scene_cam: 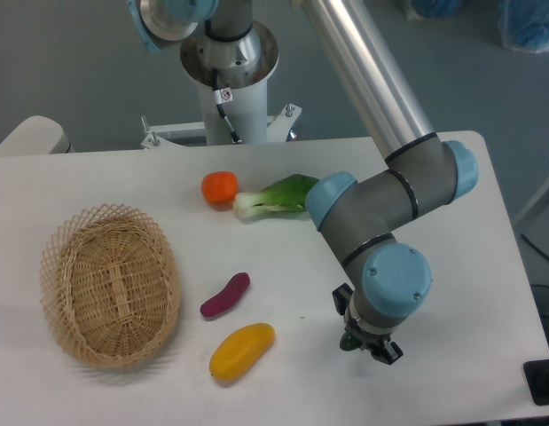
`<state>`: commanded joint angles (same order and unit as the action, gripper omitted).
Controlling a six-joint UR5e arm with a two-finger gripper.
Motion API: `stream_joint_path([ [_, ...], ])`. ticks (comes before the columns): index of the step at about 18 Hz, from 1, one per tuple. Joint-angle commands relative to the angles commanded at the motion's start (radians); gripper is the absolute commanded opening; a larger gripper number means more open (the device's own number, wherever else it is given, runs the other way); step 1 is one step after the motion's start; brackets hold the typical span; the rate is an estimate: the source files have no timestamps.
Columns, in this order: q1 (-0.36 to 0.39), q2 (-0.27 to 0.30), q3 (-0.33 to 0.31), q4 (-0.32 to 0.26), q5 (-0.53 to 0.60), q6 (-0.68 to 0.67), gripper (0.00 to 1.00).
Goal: Place the cucumber in the basket
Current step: 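Carry the green cucumber in the gripper over to the wicker basket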
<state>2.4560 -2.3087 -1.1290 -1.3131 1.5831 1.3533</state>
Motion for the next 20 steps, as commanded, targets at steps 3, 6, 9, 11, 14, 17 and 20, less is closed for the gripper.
stream_joint_path([
  [3, -0.035, 0.035, -0.035, -0.002, -0.005, -0.078, 0.26],
  [6, -0.077, 0.089, -0.084, -0.003, -0.044, -0.155, 0.25],
  [9, -0.167, 0.155, -0.144, -0.008, -0.049, -0.265, 0.26],
  [11, -0.231, 0.187, -0.181, -0.006, -0.049, -0.325, 0.26],
  [14, -0.319, 0.215, -0.199, -0.008, -0.051, -0.440, 0.26],
  [17, -0.397, 0.221, -0.219, -0.006, -0.054, -0.534, 0.26],
  [20, -0.462, 0.222, -0.250, 0.000, -0.054, -0.630, 0.27],
])
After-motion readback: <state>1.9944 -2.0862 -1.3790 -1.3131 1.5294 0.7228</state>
